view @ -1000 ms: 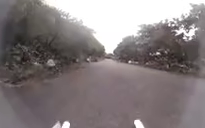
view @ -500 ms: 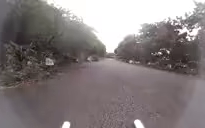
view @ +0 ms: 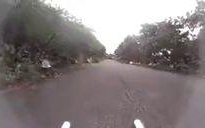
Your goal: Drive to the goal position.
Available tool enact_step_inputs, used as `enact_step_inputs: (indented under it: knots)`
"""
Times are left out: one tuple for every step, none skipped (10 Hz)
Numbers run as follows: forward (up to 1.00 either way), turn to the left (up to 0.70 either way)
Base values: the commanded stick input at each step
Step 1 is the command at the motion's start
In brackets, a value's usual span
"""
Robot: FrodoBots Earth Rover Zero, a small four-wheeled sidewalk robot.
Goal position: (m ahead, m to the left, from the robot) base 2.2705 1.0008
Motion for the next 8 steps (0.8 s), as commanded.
enact_step_inputs:
  knots:
    - [0.50, 0.00]
    - [0.50, 0.00]
    - [0.50, 0.00]
    - [0.50, 0.00]
    - [0.50, 0.00]
    - [0.50, 0.00]
    - [0.50, 0.00]
    - [0.50, 0.00]
